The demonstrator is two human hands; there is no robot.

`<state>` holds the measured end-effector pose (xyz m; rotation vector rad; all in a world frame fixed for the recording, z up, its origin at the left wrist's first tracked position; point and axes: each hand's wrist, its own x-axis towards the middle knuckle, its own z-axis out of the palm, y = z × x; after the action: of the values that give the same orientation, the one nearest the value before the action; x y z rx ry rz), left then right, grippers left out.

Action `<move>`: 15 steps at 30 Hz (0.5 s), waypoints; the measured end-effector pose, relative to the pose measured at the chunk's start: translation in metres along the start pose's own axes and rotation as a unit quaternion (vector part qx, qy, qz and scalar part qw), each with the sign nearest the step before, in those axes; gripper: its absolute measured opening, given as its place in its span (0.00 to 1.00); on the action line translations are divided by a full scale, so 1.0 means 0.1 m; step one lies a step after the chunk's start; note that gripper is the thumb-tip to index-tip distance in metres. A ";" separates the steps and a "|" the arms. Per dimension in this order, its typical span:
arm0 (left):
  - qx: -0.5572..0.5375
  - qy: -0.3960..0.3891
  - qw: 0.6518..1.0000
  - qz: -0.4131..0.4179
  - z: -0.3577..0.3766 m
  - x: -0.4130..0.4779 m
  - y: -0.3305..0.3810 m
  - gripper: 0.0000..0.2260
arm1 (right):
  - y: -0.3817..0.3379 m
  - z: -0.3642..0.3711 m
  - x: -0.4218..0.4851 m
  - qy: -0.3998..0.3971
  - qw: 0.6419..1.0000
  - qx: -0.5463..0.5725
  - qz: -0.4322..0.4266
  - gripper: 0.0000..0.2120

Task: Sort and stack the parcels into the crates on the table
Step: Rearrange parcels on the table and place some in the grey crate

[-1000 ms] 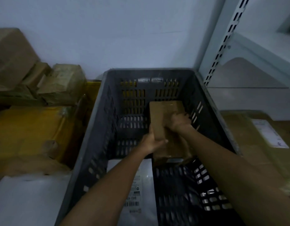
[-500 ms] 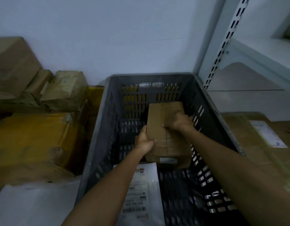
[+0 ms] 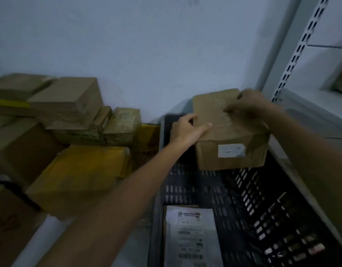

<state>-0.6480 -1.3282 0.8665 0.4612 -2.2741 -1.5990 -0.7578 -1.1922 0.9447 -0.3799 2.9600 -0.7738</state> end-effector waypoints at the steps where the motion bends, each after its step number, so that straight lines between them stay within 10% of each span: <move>1: 0.011 0.016 1.000 0.017 -0.15 -0.01 0.10 0.27 | -0.14 -0.09 -0.05 0.009 1.000 0.011 -0.006 0.34; 8: -0.054 0.147 0.983 0.099 -1.36 -0.14 0.58 0.17 | -1.20 -0.09 -0.47 0.081 0.984 0.091 -0.133 0.19; 15: 0.005 0.184 0.976 0.120 -2.25 -0.43 0.25 0.16 | -1.91 0.56 -0.66 0.051 0.959 0.223 -0.168 0.29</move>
<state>-0.5131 -1.4902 0.9585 0.4253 -1.9743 -1.2656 -0.6454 -1.3632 0.9883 -0.8359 2.7172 -1.4983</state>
